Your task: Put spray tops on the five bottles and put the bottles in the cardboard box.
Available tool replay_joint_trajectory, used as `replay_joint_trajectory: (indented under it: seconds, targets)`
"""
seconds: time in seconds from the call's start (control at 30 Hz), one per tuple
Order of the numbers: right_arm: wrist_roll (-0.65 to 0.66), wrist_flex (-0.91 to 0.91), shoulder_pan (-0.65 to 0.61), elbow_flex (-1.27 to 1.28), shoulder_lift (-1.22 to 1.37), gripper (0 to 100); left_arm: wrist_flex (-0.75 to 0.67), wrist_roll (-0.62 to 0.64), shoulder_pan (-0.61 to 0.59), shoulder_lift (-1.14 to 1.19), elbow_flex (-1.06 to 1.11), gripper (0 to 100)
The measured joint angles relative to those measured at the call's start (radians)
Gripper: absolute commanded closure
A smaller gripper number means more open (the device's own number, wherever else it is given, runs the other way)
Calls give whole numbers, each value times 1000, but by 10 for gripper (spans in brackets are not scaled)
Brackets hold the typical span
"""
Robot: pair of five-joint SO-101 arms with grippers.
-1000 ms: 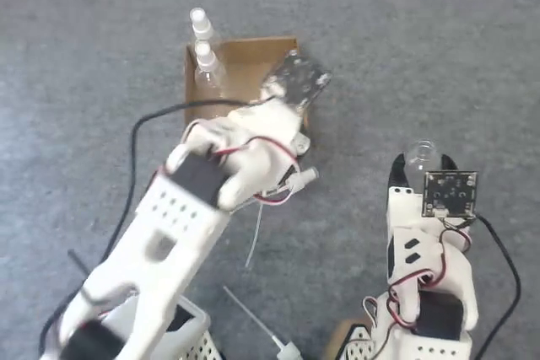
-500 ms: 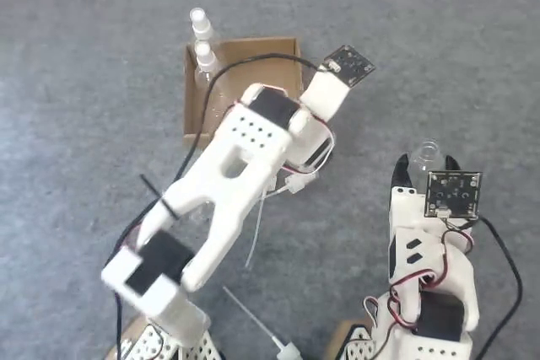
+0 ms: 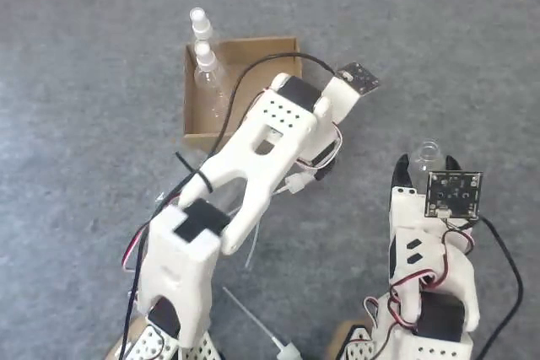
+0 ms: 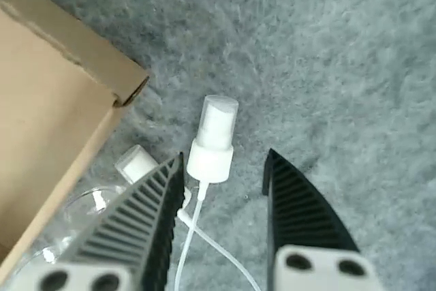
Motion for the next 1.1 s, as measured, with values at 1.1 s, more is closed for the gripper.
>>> replay_joint_trajectory:
  seconds: [1.1]
  targets:
    - [0,0,0,0,0,923,155,-126,2,405,-356,987]
